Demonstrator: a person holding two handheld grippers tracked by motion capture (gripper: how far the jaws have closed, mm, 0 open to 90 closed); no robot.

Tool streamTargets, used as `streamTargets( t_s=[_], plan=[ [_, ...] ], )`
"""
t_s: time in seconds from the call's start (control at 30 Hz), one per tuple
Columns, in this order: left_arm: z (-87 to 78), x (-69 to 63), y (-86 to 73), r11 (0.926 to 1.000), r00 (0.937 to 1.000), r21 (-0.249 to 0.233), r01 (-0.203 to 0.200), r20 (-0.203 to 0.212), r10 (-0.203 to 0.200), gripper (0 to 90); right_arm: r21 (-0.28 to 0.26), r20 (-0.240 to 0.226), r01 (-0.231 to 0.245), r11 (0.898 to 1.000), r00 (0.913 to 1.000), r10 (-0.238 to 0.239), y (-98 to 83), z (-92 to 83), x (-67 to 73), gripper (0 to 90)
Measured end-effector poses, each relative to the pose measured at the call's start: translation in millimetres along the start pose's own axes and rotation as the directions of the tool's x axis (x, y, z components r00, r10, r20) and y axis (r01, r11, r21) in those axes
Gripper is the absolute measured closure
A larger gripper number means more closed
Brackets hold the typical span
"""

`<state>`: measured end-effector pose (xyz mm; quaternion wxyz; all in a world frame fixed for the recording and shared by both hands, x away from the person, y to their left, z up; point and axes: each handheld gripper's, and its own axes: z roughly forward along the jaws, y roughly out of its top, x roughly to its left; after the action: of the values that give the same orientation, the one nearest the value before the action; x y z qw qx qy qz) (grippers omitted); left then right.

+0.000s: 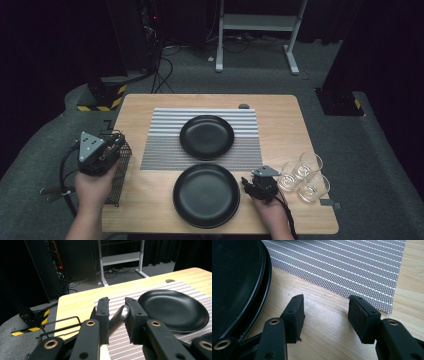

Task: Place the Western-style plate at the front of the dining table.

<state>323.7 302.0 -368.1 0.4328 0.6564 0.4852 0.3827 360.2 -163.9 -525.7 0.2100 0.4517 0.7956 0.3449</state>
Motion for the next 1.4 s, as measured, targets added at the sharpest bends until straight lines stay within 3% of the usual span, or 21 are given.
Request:
streamTargets(
  t_s=[0.3, 0.7, 1.0, 1.17, 1.27, 1.4],
  plan=[
    [9.8, 10.8, 6.3, 0.9997, 0.9996, -0.007, 0.025, 0.013, -0.025, 74.6, 0.000, -0.001, -0.001, 1.000, 1.0000, 0.001, 0.0, 0.0, -0.1, 47.1],
    [5.9, 32.6, 6.5, 0.9944, 0.9957, -0.052, 0.092, 0.017, -0.091, 75.2, 0.000, -0.001, 0.001, 1.000, 1.0000, -0.001, 0.0, 0.0, -0.1, 46.9],
    [0.8, 34.6, -1.0, 0.9917, 0.9961, -0.096, 0.085, -0.014, -0.087, 75.8, 0.000, 0.000, 0.001, 1.000, 1.0000, -0.001, 0.0, 0.0, 0.0, 46.9],
    [5.3, 37.6, -6.4, 0.9927, 0.9942, -0.062, 0.103, -0.025, -0.105, 75.5, 0.000, 0.000, 0.000, 1.000, 1.0000, 0.000, 0.0, 0.0, 0.1, 46.9],
    [5.9, 34.1, -3.7, 0.9955, 0.9952, -0.049, 0.082, -0.051, -0.084, 76.7, 0.000, 0.000, 0.001, 1.000, 1.0000, -0.001, 0.0, 0.0, -0.1, 46.9],
    [5.0, 32.6, 0.8, 0.9958, 0.9937, -0.039, 0.083, -0.072, -0.085, 77.5, 0.000, -0.001, 0.001, 1.000, 1.0000, -0.001, 0.0, 0.0, -0.1, 46.9]
  ],
)
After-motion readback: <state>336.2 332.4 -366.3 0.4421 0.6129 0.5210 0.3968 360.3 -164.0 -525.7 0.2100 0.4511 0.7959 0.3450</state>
